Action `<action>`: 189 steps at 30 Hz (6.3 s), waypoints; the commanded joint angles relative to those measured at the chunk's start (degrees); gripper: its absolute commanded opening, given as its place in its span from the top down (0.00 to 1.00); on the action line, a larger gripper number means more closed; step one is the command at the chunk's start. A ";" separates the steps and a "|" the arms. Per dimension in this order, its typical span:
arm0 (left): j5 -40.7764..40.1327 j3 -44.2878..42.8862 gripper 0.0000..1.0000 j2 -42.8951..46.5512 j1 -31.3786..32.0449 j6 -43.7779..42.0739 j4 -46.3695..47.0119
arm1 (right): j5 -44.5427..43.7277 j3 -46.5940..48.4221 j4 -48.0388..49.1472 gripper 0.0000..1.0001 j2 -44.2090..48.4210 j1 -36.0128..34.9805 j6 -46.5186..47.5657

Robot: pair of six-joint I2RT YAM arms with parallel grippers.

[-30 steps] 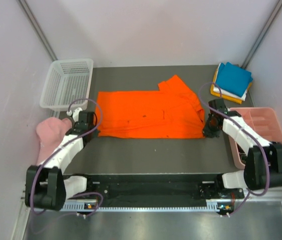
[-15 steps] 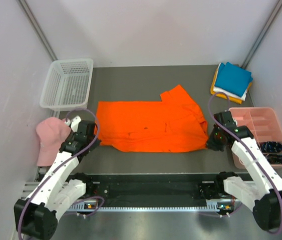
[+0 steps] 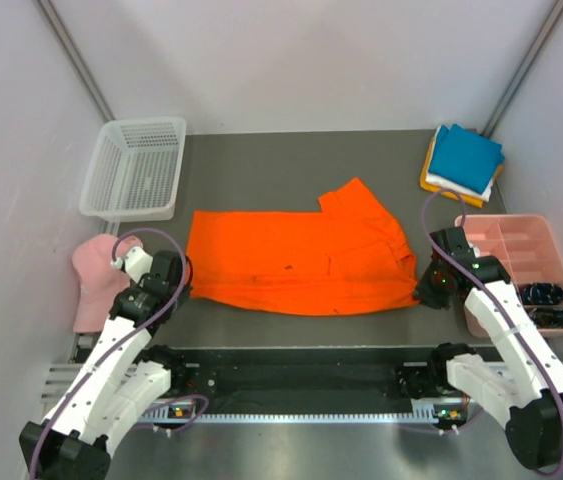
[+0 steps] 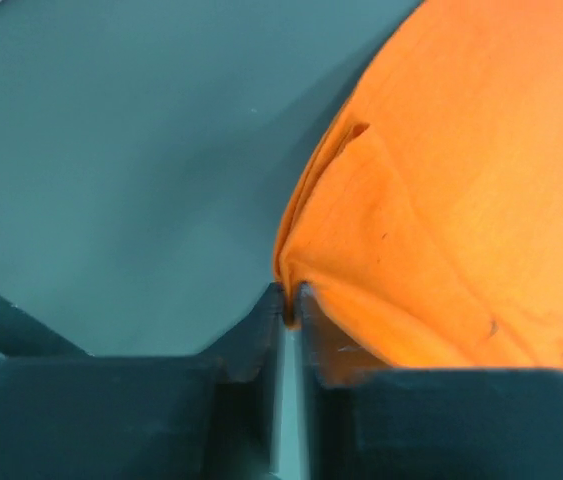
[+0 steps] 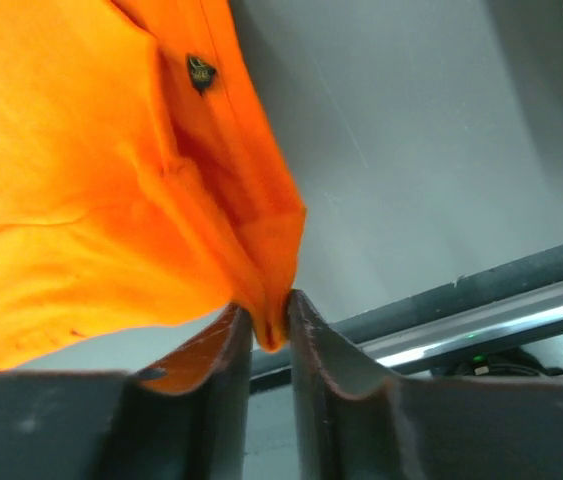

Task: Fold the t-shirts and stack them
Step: Fold the flattened tshirt in 1/3 of the way, then grap the side of the flattened tshirt furthest away from the robot with both arms

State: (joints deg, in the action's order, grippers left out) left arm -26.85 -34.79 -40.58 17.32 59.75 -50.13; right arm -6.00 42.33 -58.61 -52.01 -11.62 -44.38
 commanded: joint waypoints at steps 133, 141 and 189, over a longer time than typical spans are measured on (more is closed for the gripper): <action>26.15 -43.53 0.59 -72.80 -18.38 -52.10 30.53 | 2.66 34.23 33.82 0.49 -53.11 1.51 13.44; 25.80 -43.70 1.00 -73.68 -18.38 -51.84 30.79 | 2.22 35.19 33.74 0.49 -54.25 1.60 13.62; 27.38 -43.79 1.00 -73.42 -18.38 -49.99 31.32 | 25.42 77.12 26.09 0.49 -87.30 3.53 30.06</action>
State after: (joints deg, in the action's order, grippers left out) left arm 0.43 -79.07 -114.89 -0.71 9.52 -19.68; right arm 18.24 116.57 -31.38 -137.93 -8.45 -15.27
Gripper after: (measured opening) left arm 0.012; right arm 0.567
